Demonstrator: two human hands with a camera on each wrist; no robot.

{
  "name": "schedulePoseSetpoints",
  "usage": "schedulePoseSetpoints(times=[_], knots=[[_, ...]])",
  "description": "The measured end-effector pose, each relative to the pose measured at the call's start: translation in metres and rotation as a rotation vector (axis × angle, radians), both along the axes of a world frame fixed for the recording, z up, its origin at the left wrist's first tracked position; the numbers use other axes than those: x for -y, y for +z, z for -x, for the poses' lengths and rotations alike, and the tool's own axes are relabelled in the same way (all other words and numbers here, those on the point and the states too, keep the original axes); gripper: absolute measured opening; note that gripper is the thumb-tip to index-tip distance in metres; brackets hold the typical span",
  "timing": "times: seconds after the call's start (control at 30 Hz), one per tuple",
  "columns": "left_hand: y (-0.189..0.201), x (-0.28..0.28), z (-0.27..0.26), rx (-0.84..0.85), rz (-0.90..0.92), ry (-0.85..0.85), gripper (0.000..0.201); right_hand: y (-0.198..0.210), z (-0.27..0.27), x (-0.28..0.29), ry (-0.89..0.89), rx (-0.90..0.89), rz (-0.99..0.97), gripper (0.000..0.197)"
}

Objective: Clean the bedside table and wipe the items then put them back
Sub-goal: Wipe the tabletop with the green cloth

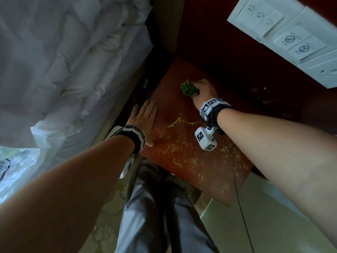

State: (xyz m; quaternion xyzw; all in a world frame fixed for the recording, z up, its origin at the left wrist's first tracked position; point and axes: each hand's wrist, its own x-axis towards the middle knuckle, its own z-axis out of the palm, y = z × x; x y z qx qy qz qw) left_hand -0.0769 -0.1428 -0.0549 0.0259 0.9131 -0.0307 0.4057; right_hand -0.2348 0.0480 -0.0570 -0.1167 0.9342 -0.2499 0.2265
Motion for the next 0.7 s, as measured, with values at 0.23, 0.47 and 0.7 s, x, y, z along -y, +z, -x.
schedulePoseSetpoints(times=[0.23,0.47,0.7], knots=[[-0.004,0.0,-0.002,0.022,-0.011,-0.005,0.153,-0.023,-0.024,-0.008,0.097,0.032,-0.033,0.053],[-0.006,-0.002,0.001,0.04,-0.014,0.008,0.157,-0.013,-0.1,-0.015,0.351,0.155,-0.14,0.057],[-0.004,-0.006,0.003,0.036,0.038,-0.025,0.158,-0.006,-0.111,-0.002,0.41,0.379,-0.172,0.043]])
